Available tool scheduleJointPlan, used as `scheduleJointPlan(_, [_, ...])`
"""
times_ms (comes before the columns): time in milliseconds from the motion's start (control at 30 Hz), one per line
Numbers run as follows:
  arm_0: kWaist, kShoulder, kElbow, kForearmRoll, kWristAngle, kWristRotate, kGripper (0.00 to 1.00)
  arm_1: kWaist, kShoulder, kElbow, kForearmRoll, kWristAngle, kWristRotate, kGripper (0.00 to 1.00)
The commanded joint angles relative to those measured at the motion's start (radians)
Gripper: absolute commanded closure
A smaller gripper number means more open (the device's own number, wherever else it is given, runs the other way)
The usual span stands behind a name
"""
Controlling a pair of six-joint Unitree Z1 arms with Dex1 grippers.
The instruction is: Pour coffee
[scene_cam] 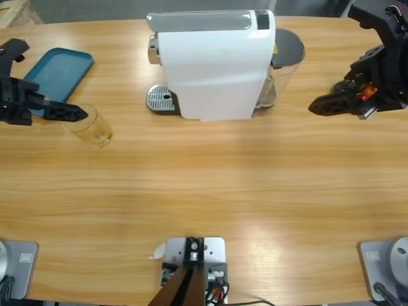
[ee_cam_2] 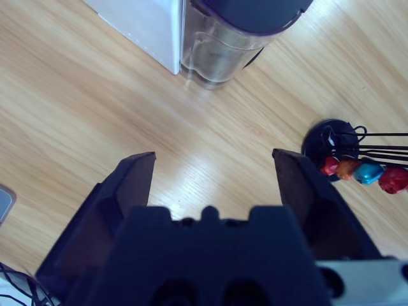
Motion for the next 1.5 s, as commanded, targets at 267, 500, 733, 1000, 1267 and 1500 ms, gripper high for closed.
scheduleJointPlan(267, [-0.051,-0.052,0.173,-0.146,-0.011,-0.037,0.055,-0.023,0.039,0.035,-0.029,0.054,-0.023,0.184])
scheduleJointPlan(500, [-0.051,-0.073,0.191,-0.185,0.084,-0.031,0.053,-0.023,0.041,0.037,-0.025,0.069,-0.024,0.179])
scheduleJointPlan(733, [-0.052,-0.038,0.213,-0.237,0.089,-0.032,0.055,-0.023,0.039,0.041,-0.026,0.071,-0.022,0.179])
scheduleJointPlan(1000, [-0.068,0.038,0.223,-0.271,0.079,-0.038,0.054,-0.023,0.038,0.059,-0.03,0.074,-0.021,0.179])
scheduleJointPlan(1267, [-0.073,0.071,0.223,-0.28,0.079,-0.04,0.051,-0.023,0.042,0.073,-0.039,0.08,-0.021,0.179])
scheduleJointPlan(1500, [-0.073,0.114,0.222,-0.298,0.081,-0.05,0.055,-0.023,0.036,0.078,-0.039,0.082,-0.021,0.179])
